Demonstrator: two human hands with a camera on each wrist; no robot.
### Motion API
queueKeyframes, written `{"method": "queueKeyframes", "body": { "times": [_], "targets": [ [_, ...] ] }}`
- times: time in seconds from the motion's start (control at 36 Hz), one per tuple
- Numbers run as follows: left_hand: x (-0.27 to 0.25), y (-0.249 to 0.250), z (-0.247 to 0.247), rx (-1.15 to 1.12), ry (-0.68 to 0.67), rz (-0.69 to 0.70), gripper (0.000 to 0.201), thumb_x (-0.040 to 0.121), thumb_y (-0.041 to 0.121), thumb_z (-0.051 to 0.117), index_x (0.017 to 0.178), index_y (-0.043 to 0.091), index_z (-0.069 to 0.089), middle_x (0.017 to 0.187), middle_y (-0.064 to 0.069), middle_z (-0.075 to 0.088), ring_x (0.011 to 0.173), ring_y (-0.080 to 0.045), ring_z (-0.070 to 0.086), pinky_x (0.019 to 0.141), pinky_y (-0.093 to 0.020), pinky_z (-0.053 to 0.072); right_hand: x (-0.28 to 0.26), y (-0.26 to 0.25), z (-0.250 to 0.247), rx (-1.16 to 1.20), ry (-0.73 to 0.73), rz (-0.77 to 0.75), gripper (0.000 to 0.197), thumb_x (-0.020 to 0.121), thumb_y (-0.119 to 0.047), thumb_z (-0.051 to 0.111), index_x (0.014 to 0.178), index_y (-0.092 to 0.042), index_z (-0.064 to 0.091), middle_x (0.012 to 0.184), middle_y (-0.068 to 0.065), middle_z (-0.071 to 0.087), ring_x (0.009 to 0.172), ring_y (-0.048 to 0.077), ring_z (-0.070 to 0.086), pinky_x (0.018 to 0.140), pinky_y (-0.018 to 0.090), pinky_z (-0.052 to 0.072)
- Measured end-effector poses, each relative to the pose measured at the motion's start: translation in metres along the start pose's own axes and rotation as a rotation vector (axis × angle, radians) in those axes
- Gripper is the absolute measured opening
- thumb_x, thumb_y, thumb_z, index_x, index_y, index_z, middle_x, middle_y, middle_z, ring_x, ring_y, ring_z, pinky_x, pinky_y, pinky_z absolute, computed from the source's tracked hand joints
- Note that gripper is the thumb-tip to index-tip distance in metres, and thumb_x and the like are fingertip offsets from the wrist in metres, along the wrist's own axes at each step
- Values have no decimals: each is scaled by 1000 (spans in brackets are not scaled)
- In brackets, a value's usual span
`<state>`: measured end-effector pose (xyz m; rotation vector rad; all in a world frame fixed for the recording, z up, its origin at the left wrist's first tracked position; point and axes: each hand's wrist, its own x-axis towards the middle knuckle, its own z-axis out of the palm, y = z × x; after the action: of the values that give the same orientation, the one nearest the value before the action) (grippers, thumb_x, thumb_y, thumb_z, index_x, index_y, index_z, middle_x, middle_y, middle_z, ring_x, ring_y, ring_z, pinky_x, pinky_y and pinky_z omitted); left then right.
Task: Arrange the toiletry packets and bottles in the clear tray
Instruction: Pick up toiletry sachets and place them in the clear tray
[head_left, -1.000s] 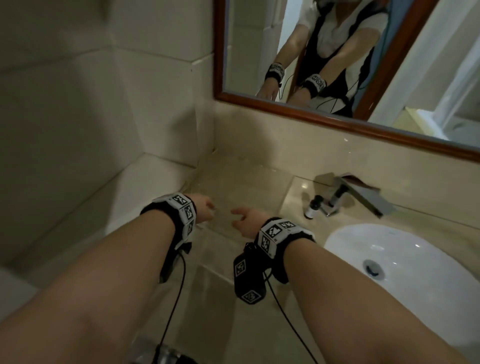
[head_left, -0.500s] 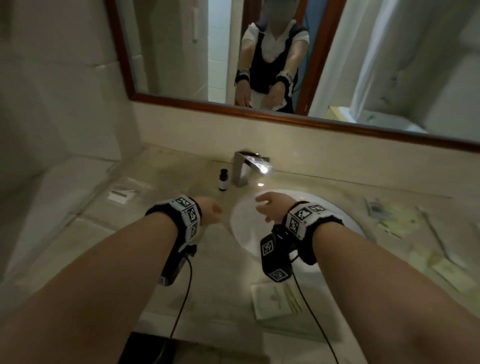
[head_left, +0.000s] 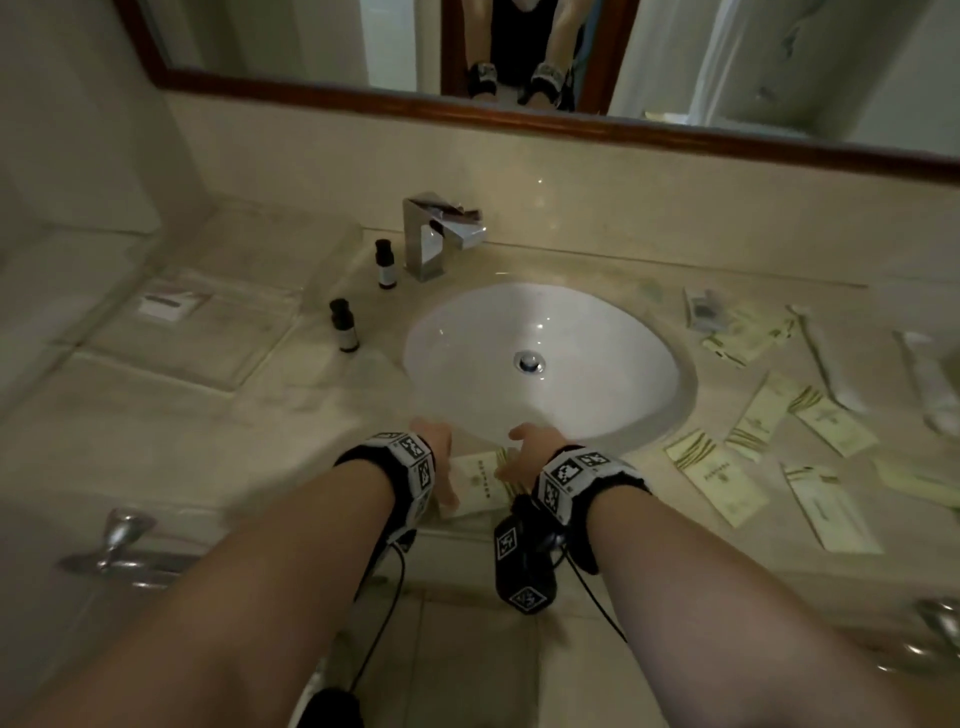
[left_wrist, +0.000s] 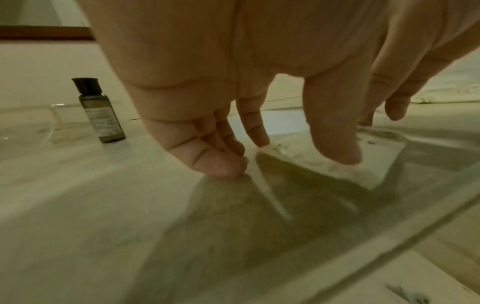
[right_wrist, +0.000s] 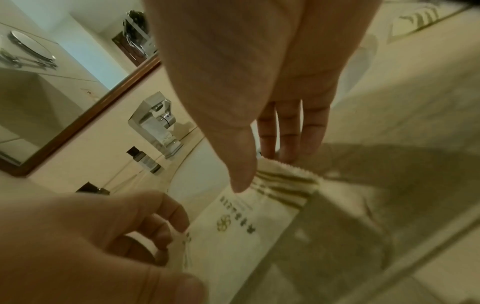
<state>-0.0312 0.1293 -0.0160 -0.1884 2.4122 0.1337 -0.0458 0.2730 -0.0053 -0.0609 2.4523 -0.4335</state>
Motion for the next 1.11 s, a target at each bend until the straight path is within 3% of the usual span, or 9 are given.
{"method": "queueKeyframes", "body": {
  "times": [0.08, 0.17, 0.36, 0.5, 0.58, 0.69, 0.78, 0.89, 1.11],
  "targets": [
    [14, -5, 17, 31, 60, -7, 95, 53, 42, 87, 131, 23, 37, 134, -8, 40, 115, -31, 53, 90, -42, 51, 0, 0, 8, 53, 49, 4, 63, 86, -24, 67, 141, -15, 38, 139, 12, 46, 125, 28, 50, 99, 33, 43],
    [-8, -3, 9, -87, 83, 20, 72, 60, 38, 84, 119, 14, 49, 124, -9, 52, 102, -27, 57, 85, -36, 53, -1, -2, 13, 188, 65, 6, 51, 87, -17, 64, 134, -12, 45, 133, 12, 53, 121, 28, 53, 100, 34, 45],
    [-16, -32, -2, -943, 165, -57, 38, 85, 12, 66, 117, 11, 47, 119, -14, 54, 103, -29, 55, 74, -33, 52, -3, -15, 6, 540, 117, 4, 27, 89, -15, 62, 113, -5, 65, 112, 13, 67, 99, 25, 63, 89, 31, 49],
    [-27, -56, -20, -1353, 188, -26, 25, 86, -1, 59, 105, 12, 49, 119, -17, 51, 107, -33, 53, 84, -50, 52, -3, -45, 5, 697, 124, -38, 26, 90, -19, 60, 110, -4, 66, 93, 8, 62, 88, 22, 59, 89, 36, 50],
    [-35, -72, -32, -1389, 239, -7, 18, 87, 0, 58, 93, 14, 49, 115, -15, 47, 102, -28, 50, 74, -43, 53, -3, -68, 4, 787, 141, -65, 30, 91, -16, 57, 116, -1, 63, 93, 11, 61, 84, 25, 60, 83, 39, 54],
    [-36, -102, -44, -1405, 391, 5, 40, 85, 0, 61, 116, 12, 40, 120, -15, 48, 111, -33, 53, 77, -40, 53, -1, -100, 0, 969, 208, -66, 36, 89, -7, 55, 124, -9, 45, 100, 12, 53, 83, 25, 56, 49, 23, 46],
    [-37, -128, -53, -1392, 494, 9, 22, 85, 0, 61, 91, 14, 44, 113, -15, 51, 112, -36, 56, 70, -36, 55, 1, -129, -2, 901, 229, -121, 26, 89, -5, 51, 108, -18, 39, 97, 9, 54, 80, 23, 57, 55, 26, 49],
    [-35, -164, -64, -1401, 532, 9, 22, 88, 2, 57, 72, 17, 55, 107, -12, 57, 102, -30, 59, 69, -30, 55, 6, -174, -3, 765, 142, -256, 17, 92, -7, 47, 102, -16, 59, 100, 6, 59, 87, 22, 59, 68, 27, 52],
    [-19, -267, -86, -1322, 519, -47, 28, 90, -3, 49, 110, 12, 61, 111, -10, 56, 85, -18, 58, 51, -14, 53, 41, -272, 16, 665, -15, -310, 24, 96, -11, 47, 111, -17, 64, 80, -3, 56, 62, 7, 50, 53, 15, 44]
  ]
}}
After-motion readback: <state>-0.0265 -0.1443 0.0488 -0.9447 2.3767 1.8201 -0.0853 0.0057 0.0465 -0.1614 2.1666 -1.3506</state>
